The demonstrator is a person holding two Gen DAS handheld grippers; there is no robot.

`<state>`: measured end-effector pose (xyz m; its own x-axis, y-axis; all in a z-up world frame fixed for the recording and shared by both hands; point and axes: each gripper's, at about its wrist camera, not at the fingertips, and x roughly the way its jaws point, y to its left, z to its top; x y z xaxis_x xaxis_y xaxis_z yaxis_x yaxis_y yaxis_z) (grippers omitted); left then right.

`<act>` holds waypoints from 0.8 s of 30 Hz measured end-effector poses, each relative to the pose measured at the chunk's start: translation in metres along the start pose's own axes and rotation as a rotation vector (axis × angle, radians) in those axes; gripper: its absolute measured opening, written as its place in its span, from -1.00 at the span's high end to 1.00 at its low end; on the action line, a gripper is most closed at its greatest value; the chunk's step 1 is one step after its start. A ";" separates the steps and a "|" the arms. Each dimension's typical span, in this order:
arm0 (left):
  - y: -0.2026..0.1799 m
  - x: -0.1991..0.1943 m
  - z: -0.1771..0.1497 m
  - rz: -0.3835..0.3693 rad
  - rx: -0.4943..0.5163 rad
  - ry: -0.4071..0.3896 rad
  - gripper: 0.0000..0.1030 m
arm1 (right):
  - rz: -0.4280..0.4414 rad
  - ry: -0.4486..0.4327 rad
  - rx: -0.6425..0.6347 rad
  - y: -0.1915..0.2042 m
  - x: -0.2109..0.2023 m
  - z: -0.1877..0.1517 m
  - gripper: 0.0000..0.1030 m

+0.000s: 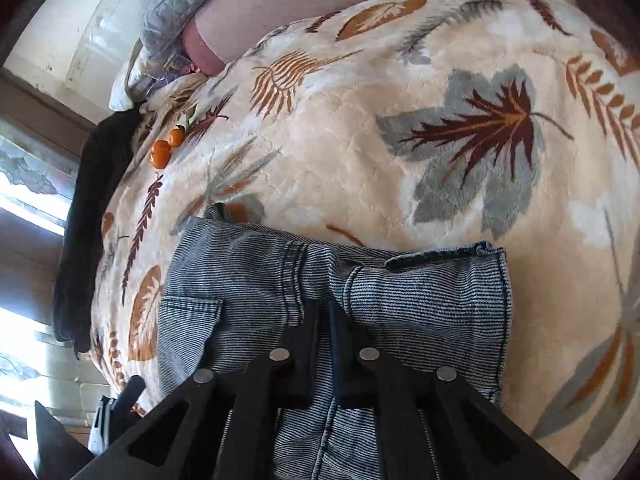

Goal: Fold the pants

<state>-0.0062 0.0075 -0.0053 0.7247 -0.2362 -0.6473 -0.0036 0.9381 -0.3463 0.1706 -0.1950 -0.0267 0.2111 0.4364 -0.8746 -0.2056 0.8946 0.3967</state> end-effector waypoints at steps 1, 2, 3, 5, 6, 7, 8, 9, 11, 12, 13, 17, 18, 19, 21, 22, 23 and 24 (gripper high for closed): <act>0.014 -0.005 0.002 -0.061 -0.105 0.011 -0.93 | -0.022 0.004 -0.023 0.007 -0.006 0.001 0.80; 0.027 -0.005 0.001 -0.131 -0.205 0.037 -0.93 | -0.052 -0.008 -0.064 0.015 -0.012 0.003 0.80; 0.039 -0.002 -0.001 -0.199 -0.297 0.070 -0.93 | -0.069 -0.032 -0.116 0.026 -0.021 0.007 0.79; 0.049 0.007 -0.008 -0.278 -0.426 0.128 -0.93 | -0.065 -0.052 -0.220 0.063 -0.030 0.022 0.68; 0.052 0.013 -0.011 -0.317 -0.478 0.159 -0.93 | -0.058 -0.030 -0.274 0.082 -0.029 0.030 0.32; 0.053 0.020 -0.014 -0.358 -0.530 0.193 -0.93 | -0.071 0.007 -0.338 0.106 -0.022 0.037 0.02; 0.053 0.024 -0.018 -0.398 -0.583 0.214 -0.93 | -0.102 0.036 -0.410 0.127 -0.013 0.044 -0.55; 0.054 0.030 -0.020 -0.439 -0.632 0.233 -0.93 | -0.150 0.048 -0.475 0.145 -0.001 0.053 -0.63; 0.051 0.038 -0.025 -0.470 -0.675 0.264 -0.93 | -0.229 0.130 -0.525 0.168 0.029 0.070 -0.63; 0.052 0.041 -0.026 -0.464 -0.680 0.273 -0.92 | -0.228 0.175 -0.524 0.174 0.042 0.077 -0.63; 0.053 0.047 -0.027 -0.475 -0.689 0.292 -0.91 | -0.239 0.212 -0.531 0.178 0.055 0.082 -0.63; 0.049 0.055 -0.029 -0.469 -0.652 0.329 -0.40 | -0.356 0.367 -0.595 0.179 0.112 0.077 -0.51; 0.047 0.056 -0.029 -0.411 -0.608 0.343 0.19 | -0.362 0.405 -0.593 0.175 0.122 0.073 0.34; 0.046 0.058 -0.031 -0.376 -0.584 0.355 0.27 | -0.352 0.402 -0.595 0.173 0.123 0.071 0.60; 0.046 0.059 -0.033 -0.387 -0.585 0.353 0.31 | -0.359 0.357 -0.636 0.175 0.116 0.065 0.65; 0.042 0.058 -0.032 -0.373 -0.561 0.351 0.32 | -0.358 0.334 -0.633 0.173 0.111 0.064 0.66; 0.038 0.056 -0.030 -0.356 -0.537 0.345 0.34 | -0.353 0.307 -0.623 0.172 0.104 0.065 0.66; 0.032 0.054 -0.029 -0.338 -0.511 0.335 0.35 | -0.346 0.281 -0.614 0.170 0.098 0.066 0.66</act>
<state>0.0129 0.0178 -0.0713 0.4917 -0.6370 -0.5937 -0.1984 0.5819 -0.7887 0.2196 0.0059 -0.0267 0.1253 0.0262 -0.9918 -0.6847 0.7257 -0.0674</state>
